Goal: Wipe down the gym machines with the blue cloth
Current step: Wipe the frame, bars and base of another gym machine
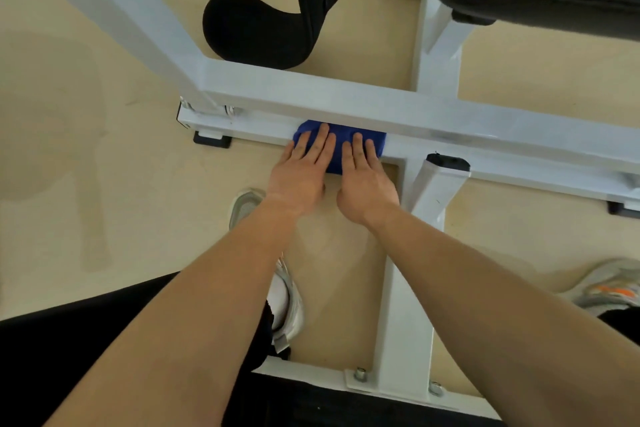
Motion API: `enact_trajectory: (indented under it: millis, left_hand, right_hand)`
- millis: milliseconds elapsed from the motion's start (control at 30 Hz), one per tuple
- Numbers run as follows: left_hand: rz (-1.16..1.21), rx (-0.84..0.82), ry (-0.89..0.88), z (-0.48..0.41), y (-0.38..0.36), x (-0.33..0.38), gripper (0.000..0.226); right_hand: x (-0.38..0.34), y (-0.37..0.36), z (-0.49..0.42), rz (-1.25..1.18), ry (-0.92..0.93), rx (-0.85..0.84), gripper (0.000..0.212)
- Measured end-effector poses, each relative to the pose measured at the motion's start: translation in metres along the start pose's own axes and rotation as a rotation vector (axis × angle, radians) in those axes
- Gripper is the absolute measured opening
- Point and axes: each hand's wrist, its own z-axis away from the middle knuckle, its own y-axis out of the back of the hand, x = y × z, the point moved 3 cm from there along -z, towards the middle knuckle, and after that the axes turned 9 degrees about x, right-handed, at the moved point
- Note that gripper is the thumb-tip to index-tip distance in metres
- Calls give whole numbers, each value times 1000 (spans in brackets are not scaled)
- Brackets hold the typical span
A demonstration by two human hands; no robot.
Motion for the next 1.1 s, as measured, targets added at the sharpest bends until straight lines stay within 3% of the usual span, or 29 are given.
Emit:
enact_trajectory:
  millis: [233,600,900,1000,1100]
  left_hand:
    - [-11,-54,-305,-25,2,48,79]
    - [-4,-28,-358,-57,6,56,69]
    - [-46,3,-410,-40,3,35,80]
    - [-22,20,-351,-42,5,40,79]
    - [69,48,-215,-26,1,27,78]
  right_hand:
    - [23,-6,32,-146,-330,133,81]
    - [27,8,4,-239,-496,161,74]
    - [35,-1,25,-151,-333,181,80]
    - [36,4,19,-151,-340,136,79]
    - [30,2,15,25,-190,74,76]
